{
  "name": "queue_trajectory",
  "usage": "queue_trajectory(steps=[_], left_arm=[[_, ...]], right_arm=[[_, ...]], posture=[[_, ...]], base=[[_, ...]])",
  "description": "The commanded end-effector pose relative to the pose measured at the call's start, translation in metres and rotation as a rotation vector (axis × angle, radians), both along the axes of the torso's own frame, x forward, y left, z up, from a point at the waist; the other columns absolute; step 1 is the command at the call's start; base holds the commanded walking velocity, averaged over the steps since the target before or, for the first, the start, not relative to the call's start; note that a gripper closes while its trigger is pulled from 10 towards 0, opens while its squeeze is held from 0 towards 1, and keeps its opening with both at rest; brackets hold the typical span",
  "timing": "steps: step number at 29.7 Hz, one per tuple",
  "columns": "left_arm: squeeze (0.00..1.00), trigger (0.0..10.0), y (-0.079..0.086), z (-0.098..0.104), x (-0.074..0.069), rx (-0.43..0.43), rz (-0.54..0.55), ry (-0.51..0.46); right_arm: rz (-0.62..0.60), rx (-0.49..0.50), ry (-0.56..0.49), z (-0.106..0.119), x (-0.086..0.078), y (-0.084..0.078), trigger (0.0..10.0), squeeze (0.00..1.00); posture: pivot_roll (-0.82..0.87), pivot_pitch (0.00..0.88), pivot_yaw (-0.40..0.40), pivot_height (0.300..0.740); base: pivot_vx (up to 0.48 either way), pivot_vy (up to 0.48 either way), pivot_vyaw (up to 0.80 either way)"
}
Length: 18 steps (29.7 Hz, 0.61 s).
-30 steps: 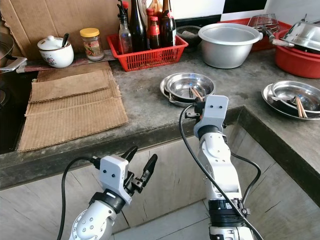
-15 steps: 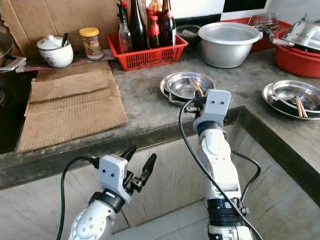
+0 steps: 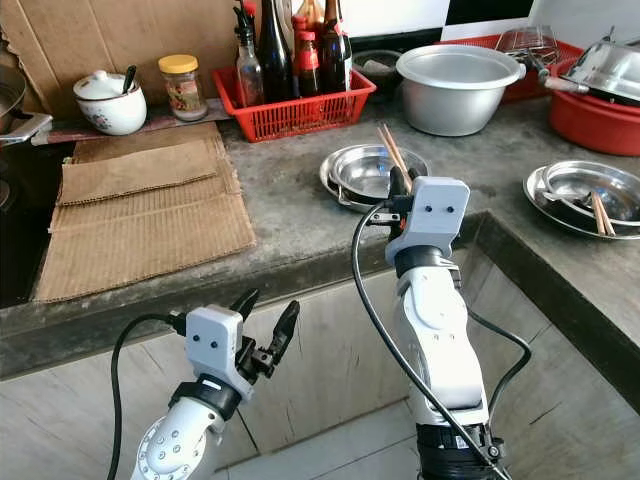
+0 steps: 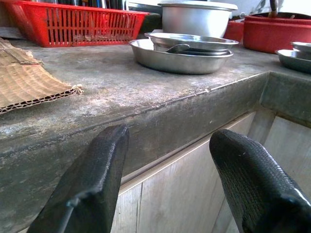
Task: Kitchen organization
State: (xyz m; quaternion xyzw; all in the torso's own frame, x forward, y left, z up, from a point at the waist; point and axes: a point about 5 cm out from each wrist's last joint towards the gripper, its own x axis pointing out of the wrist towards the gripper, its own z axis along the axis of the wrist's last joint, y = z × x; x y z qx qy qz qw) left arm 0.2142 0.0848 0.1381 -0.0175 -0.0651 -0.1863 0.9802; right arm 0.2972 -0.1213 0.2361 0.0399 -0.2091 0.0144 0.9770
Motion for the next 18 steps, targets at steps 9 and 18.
queue_trajectory(steps=[9,18], left_arm=[[0.00,10.0,-0.0027,-0.0029,0.0002,0.003,-0.011,0.003],[0.00,10.0,-0.0044,-0.0026,0.0012,0.001,-0.012,0.005]], right_arm=[[-0.001,-0.023,-0.020,0.0015,-0.0043,-0.0001,10.0,0.00],[0.003,-0.016,-0.020,0.0029,-0.0035,0.0000,10.0,0.00]], posture=[[0.06,0.054,-0.031,0.740],[0.07,0.061,-0.035,0.740]], base=[[-0.135,0.000,0.00],[-0.346,0.000,0.00]])
